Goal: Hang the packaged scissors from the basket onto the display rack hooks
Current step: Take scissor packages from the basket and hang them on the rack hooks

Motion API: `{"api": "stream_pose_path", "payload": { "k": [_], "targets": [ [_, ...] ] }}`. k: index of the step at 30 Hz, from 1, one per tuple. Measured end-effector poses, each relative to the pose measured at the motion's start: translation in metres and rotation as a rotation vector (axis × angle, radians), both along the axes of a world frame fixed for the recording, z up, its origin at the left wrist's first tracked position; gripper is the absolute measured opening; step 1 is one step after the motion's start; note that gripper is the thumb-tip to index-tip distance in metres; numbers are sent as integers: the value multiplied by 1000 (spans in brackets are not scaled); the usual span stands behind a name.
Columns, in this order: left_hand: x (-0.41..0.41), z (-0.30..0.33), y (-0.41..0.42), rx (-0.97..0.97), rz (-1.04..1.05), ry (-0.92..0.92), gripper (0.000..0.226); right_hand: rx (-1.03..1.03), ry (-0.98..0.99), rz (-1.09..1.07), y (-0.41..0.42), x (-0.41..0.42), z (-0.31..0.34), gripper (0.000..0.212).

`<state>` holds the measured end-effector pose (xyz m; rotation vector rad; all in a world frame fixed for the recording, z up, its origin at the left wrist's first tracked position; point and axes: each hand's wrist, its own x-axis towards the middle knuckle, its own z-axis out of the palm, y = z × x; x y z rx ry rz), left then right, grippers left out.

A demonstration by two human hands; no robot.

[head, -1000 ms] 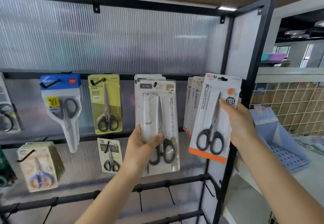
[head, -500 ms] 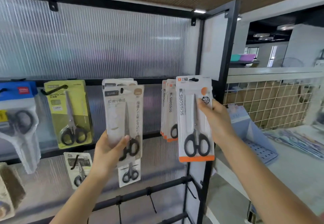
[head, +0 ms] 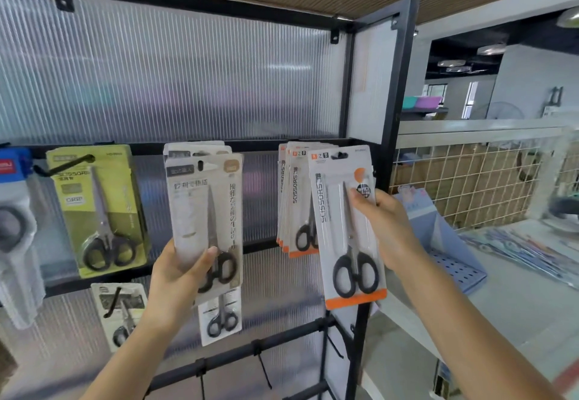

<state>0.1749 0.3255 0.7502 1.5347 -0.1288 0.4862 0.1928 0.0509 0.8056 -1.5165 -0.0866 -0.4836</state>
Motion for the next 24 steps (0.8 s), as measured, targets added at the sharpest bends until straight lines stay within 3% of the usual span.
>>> {"api": "stream_pose_path", "payload": {
  "k": [13,18,24],
  "targets": [
    [3,-2,-1,-17,0,7,20,-7,113,13,-3,20,-11,18],
    [5,1,0,-26,-42,36,6,26,161,51,4,36,-13,21],
    [12,4,1,-33,29,51,19,88,185,107,5,49,-13,21]
  ]
}}
